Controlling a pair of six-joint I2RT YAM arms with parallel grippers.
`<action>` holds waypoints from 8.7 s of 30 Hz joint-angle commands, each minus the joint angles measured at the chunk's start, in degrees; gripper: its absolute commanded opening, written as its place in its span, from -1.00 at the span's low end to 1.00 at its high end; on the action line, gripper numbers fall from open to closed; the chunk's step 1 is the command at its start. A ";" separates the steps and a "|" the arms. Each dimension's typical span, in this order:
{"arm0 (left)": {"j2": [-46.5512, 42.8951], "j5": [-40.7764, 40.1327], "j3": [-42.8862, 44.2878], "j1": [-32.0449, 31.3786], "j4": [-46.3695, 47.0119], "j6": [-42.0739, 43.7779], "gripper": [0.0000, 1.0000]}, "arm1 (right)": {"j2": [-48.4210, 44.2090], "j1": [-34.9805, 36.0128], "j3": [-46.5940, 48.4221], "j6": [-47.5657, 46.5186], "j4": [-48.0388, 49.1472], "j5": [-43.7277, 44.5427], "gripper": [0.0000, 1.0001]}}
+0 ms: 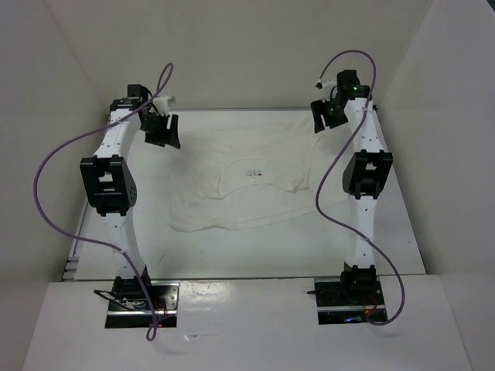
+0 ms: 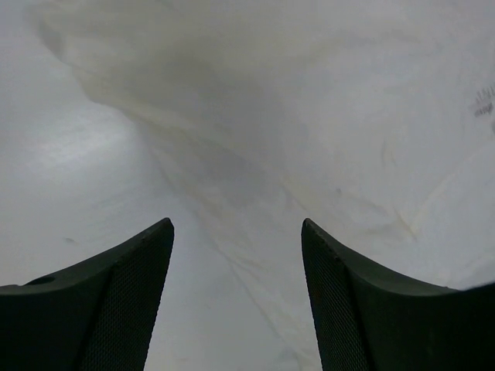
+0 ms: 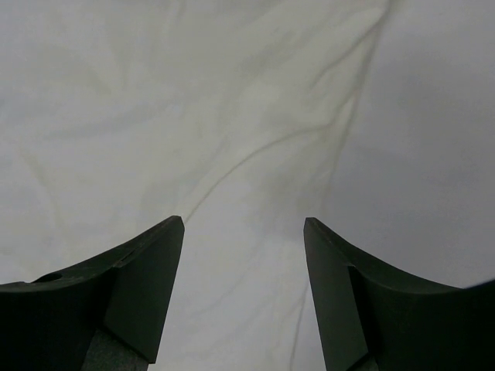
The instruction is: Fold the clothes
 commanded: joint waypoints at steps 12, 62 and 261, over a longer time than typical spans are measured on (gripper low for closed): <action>-21.23 -4.79 -29.02 -8.92 -6.77 4.65 0.45 | -36.33 9.87 -57.35 -6.49 12.22 5.22 0.45; -4.27 -17.98 -30.19 -1.37 -3.07 -2.92 0.35 | -27.37 6.00 -60.20 0.37 19.09 13.04 0.58; -24.39 -18.43 -53.38 -18.94 31.47 8.68 0.74 | -34.14 29.56 -72.40 -15.54 25.77 16.56 -1.00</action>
